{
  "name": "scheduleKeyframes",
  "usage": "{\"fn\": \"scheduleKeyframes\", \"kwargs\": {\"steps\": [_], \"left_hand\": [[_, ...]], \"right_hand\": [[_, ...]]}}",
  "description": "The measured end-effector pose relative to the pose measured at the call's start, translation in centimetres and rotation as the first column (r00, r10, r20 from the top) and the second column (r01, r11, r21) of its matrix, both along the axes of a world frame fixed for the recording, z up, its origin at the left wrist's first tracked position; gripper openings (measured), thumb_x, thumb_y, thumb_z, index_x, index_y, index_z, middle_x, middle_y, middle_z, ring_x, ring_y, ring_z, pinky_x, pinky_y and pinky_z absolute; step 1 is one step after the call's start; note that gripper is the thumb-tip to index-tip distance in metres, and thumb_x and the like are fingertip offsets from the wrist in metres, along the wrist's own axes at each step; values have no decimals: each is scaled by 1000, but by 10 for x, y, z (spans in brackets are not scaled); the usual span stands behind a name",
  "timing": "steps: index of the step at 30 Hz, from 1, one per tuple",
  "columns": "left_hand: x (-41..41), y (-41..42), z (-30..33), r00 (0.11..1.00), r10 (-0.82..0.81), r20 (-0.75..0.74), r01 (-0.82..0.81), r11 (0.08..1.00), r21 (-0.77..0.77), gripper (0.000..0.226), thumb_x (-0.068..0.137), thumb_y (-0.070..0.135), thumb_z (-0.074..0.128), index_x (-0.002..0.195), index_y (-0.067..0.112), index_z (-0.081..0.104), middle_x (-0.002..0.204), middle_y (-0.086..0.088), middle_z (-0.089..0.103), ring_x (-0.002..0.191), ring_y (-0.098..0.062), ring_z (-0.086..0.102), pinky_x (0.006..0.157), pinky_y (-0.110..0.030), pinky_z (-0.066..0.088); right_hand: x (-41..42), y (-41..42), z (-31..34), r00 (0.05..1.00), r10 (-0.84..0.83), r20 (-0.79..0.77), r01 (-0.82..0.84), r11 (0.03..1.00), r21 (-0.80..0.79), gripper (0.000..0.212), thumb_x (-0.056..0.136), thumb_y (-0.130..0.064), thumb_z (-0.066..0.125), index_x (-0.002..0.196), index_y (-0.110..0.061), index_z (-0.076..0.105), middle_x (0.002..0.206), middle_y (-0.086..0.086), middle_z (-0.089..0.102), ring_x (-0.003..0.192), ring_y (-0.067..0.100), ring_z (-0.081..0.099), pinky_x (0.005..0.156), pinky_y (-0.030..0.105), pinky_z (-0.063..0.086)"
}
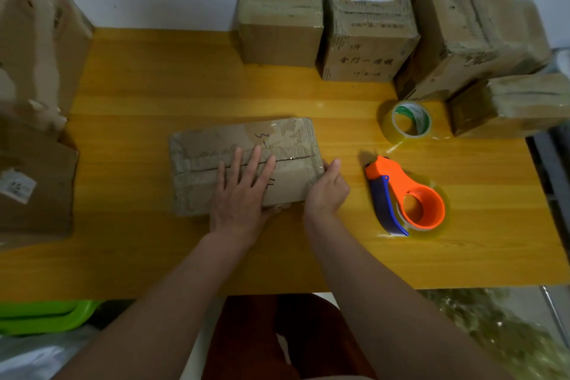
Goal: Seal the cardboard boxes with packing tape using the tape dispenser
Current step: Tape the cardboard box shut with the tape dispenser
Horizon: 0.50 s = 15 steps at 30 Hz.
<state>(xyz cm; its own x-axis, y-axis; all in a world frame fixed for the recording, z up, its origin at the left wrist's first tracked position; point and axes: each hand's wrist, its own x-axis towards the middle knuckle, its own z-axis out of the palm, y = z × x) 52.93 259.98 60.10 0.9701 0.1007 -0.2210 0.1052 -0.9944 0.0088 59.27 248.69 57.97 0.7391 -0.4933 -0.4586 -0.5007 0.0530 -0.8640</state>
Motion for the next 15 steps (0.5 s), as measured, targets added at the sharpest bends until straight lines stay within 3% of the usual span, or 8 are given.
{"fn": "scheduleKeyframes", "kwargs": {"steps": [4, 7, 10, 12, 15], "left_hand": [[-1, -2, -1, 999, 6, 33, -6, 1000, -15, 96, 87, 65, 47, 152, 29, -14, 161, -1, -16, 148, -30, -15, 116, -42, -12], [-1, -3, -2, 1000, 2, 26, -1, 1000, -13, 96, 88, 61, 50, 152, 29, -14, 161, -2, -17, 148, -31, -14, 117, -41, -11], [0, -2, -1, 1000, 3, 23, -2, 1000, -23, 96, 89, 57, 52, 152, 28, -14, 161, -2, -18, 148, -31, -15, 117, -41, -12], [0, -2, 1, 1000, 2, 21, -1, 1000, -28, 95, 89, 58, 51, 153, 28, -12, 161, -2, -18, 148, -31, -14, 117, -41, -11], [-1, -3, 2, 1000, 5, 29, -3, 999, -46, 94, 88, 59, 51, 153, 27, -9, 162, -3, -14, 148, -31, -11, 118, -42, -9]], "right_hand": [[4, 4, -7, 993, -97, 62, 96, 995, 6, 49, 100, -43, 41, 85, -10, 75, 75, 1, 70, 75, 15, 67, 64, 25, 52], [-5, 10, -14, 983, -110, 150, 118, 992, -44, 55, 102, -40, 36, 81, -4, 72, 76, 5, 69, 72, 18, 63, 65, 29, 49], [-11, 11, -10, 975, -184, 121, 181, 983, 35, 39, 104, -30, 35, 91, -6, 63, 88, 7, 63, 79, 16, 54, 73, 23, 42], [-13, 5, -5, 994, -89, 71, 86, 995, 42, 32, 104, -29, 35, 101, -5, 56, 98, 9, 58, 87, 18, 51, 67, 15, 38], [-34, -5, -4, 980, 192, 46, -195, 977, 90, 37, 104, -29, 34, 129, -3, 42, 116, 8, 53, 102, 18, 50, 63, 5, 41]]}}
